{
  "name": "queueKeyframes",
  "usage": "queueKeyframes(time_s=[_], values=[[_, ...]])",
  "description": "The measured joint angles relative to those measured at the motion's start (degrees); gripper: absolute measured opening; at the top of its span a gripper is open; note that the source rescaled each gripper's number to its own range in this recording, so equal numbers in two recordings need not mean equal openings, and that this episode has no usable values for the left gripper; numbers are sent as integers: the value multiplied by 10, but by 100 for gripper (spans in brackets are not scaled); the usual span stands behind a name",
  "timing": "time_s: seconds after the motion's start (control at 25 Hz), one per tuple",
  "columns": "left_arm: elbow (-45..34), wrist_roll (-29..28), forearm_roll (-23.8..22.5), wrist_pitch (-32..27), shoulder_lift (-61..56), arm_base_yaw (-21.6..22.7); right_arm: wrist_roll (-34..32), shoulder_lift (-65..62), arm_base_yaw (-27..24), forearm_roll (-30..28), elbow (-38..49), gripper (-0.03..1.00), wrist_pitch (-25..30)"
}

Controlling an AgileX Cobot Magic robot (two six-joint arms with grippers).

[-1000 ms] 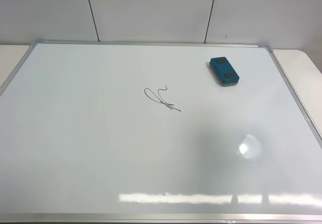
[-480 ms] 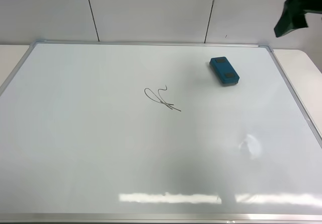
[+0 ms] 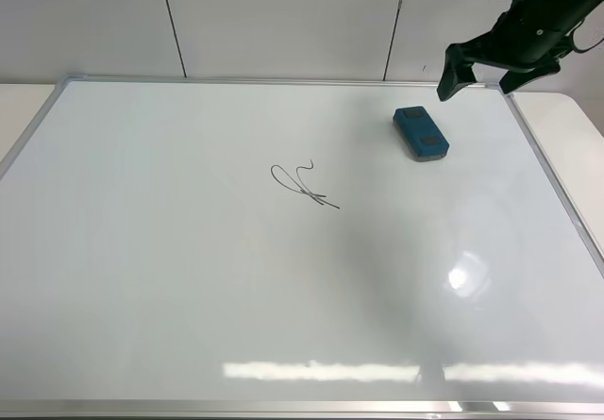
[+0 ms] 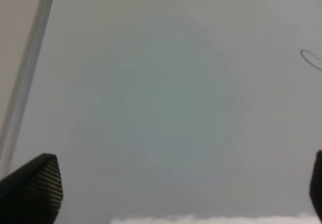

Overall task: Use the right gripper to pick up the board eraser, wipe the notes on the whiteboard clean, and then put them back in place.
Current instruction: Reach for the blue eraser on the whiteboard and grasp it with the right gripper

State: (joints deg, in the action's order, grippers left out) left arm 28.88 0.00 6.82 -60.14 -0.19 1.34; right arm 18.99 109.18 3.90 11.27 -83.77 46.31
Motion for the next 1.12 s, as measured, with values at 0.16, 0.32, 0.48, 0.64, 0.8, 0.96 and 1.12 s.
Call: queueKeyframes(time_s=[0.16, 0.32, 0.48, 0.64, 0.8, 0.96, 1.12], values=[[0, 0, 0, 0, 0, 0, -14, 34, 14, 1, -1, 100, -34], [0, 0, 0, 0, 0, 0, -37, 57, 35, 0, -1, 100, -61], [0, 0, 0, 0, 0, 0, -57, 70, 47, 0, -1, 100, -75], [0, 0, 0, 0, 0, 0, -65, 80, 47, 0, -1, 100, -80], [0, 0, 0, 0, 0, 0, -71, 97, 47, 0, -7, 100, -90], [0, 0, 0, 0, 0, 0, -78, 123, 47, 0, -59, 100, -59], [0, 0, 0, 0, 0, 0, -82, 145, 51, -1, -116, 100, -18]])
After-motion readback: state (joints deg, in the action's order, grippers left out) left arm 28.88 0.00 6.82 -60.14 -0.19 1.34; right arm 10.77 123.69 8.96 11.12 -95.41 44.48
